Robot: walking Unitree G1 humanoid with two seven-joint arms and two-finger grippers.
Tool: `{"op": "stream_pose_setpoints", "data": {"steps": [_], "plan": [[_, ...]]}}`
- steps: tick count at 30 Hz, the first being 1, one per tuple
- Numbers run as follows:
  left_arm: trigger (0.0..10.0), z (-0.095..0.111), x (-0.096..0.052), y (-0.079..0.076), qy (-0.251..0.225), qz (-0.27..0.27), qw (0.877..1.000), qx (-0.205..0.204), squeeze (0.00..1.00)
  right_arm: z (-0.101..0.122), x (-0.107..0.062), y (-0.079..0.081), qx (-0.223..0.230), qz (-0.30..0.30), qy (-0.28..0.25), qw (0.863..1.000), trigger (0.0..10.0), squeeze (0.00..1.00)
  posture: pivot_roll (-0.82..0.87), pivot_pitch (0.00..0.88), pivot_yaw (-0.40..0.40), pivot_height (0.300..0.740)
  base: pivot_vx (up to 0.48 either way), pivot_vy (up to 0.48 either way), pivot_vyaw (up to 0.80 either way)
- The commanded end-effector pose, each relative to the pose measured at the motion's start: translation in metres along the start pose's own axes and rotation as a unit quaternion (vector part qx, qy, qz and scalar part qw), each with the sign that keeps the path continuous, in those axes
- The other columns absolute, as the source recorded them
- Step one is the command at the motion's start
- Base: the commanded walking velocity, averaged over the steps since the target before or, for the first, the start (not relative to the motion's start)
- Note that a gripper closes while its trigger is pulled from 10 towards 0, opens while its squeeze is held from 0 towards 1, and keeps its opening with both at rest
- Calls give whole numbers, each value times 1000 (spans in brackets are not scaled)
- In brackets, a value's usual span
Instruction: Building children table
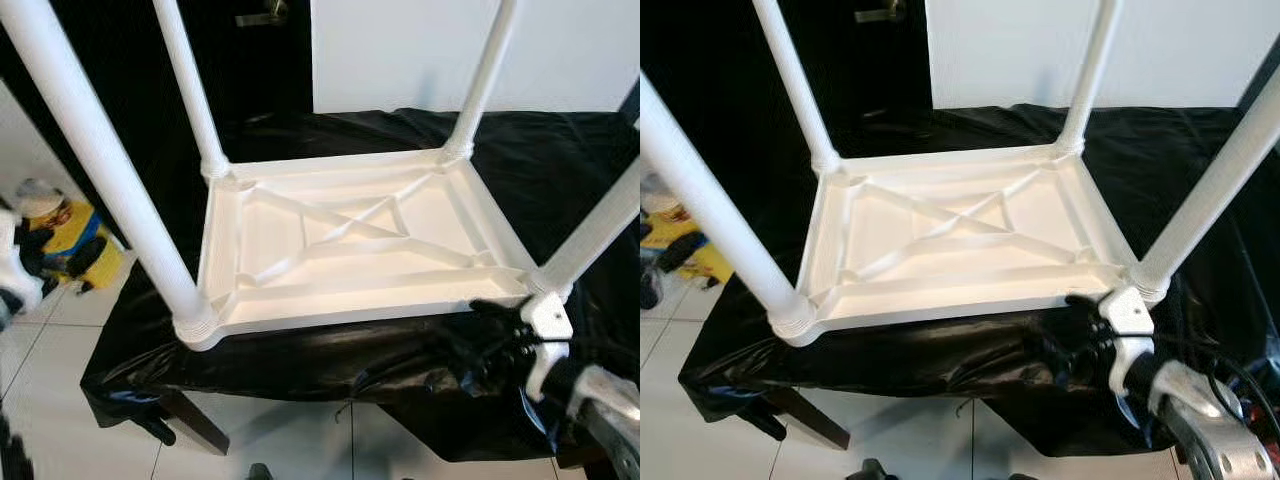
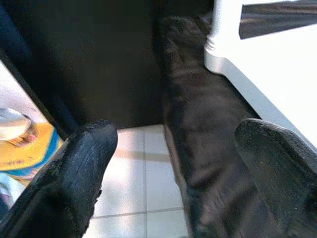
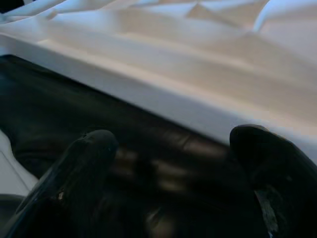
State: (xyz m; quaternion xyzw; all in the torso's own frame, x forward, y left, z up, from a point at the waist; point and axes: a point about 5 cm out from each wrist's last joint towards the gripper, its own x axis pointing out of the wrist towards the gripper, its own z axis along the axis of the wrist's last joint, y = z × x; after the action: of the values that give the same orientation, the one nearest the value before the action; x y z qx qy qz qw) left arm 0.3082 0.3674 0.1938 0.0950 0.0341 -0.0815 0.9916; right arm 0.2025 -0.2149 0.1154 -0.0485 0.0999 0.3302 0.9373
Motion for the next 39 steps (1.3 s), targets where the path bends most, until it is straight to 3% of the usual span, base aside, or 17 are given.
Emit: {"op": "stream_pose_setpoints", "data": {"steps": [1, 5, 11, 17, 24, 27, 32, 34, 37, 39], "plan": [[10000, -4, 5, 2, 3, 50, 999, -3, 0, -2, -3, 2, 13, 4, 5, 1000, 10000, 0, -87, 45, 31, 740, 0, 0, 0], [10000, 6, 23, -8, -30, 40, 998, -39, 0, -11, -11, 6, 33, -2, 25, 999, 10000, 0, -106, 51, 35, 740, 0, 0, 0], [10000, 15, 36, -18, -50, 19, 997, -58, 0, -18, -14, 8, 44, -12, 33, 998, 10000, 0, -115, 54, 37, 740, 0, 0, 0], [10000, 28, 57, -47, -91, -78, 987, -111, 0, -24, -8, 5, 78, -46, 16, 996, 10000, 0, -113, 54, 35, 740, 0, 0, 0], [10000, 26, 63, -66, -99, -147, 977, -122, 0, -26, -1, 1, 90, -74, 7, 993, 10000, 0, -108, 53, 32, 740, 0, 0, 0], [10000, 25, 66, -79, -108, -193, 967, -129, 0, -27, 7, 0, 101, -92, -3, 991, 10000, 0, -104, 53, 27, 740, 0, 0, 0], [10000, 25, 66, -85, -115, -213, 961, -133, 0, -27, 11, -1, 104, -100, -8, 989, 10000, 0, -99, 52, 21, 740, 0, 0, 0], [10000, 26, 66, -91, -124, -235, 954, -135, 0, -28, 15, -2, 109, -112, -12, 988, 10000, 0, -95, 52, 18, 740, 0, 0, 0], [10000, 35, 61, -118, -158, -303, 932, -121, 0, -26, 30, -8, 123, -148, -30, 981, 10000, 0, -76, 56, 8, 740, 0, 0, 0], [10000, 37, 59, -124, -165, -315, 928, -117, 0, -26, 33, -9, 124, -153, -32, 980, 10000, 0, -75, 56, 8, 740, 0, 0, 0]]}}
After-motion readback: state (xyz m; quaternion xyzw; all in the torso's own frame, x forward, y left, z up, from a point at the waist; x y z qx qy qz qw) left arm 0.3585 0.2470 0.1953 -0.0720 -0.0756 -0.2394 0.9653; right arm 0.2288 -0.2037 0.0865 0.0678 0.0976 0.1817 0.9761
